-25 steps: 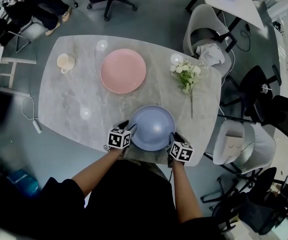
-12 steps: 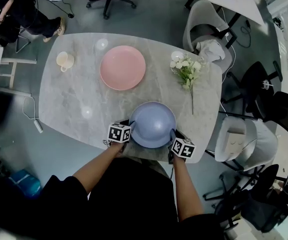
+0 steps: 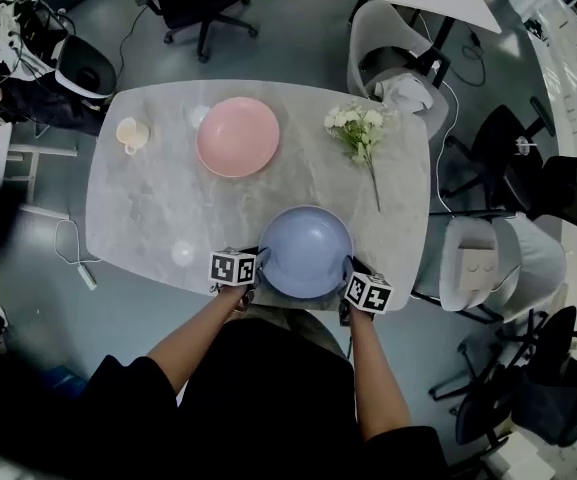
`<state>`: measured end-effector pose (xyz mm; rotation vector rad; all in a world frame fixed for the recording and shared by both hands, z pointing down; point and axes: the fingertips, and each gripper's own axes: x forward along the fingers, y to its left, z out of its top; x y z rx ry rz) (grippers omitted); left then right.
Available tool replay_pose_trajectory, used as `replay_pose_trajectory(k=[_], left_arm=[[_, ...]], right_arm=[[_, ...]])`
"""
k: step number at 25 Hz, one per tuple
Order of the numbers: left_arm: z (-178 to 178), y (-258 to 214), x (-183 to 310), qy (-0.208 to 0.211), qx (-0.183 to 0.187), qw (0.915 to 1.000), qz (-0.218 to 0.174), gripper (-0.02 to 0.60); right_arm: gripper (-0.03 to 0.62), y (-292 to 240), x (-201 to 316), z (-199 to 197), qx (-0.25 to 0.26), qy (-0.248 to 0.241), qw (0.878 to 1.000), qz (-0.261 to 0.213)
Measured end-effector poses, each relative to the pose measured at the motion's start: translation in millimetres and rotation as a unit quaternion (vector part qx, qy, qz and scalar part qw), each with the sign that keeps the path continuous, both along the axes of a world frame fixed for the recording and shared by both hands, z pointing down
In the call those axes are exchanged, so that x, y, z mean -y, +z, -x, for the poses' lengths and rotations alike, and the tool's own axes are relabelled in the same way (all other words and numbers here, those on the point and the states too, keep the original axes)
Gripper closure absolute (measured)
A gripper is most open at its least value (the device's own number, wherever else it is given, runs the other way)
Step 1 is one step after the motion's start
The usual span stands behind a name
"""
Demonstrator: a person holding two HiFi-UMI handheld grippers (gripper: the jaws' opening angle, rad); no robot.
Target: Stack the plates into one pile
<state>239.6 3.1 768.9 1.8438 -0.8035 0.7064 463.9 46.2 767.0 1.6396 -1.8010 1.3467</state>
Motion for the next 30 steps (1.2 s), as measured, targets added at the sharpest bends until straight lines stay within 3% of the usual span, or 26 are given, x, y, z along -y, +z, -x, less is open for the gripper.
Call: replay_pose_trajectory(k=[7, 13, 21, 30], left_arm=[[23, -36, -40, -0.037, 0.002, 0.9992, -0.018, 0.518], [44, -44, -78, -0.027, 0.02, 0.9986, -0.04, 0.517], [80, -62, -84, -0.033, -0.003, 0.9986, -0.041, 0.517], [175, -78, -65, -0.052, -0.028, 0.9975, -0.039, 0.52]], right_arm=[[0.557, -27, -34, 19, 0.012, 0.005, 0.999, -0.044], [0.557, -27, -76, 41, 0.026, 0.01, 0.998, -0.055], [0.557, -54, -80, 75, 0.01, 0.004, 0.998, -0.06], [0.557, -66, -66, 169, -0.008, 0.005, 0.999, -0.051]])
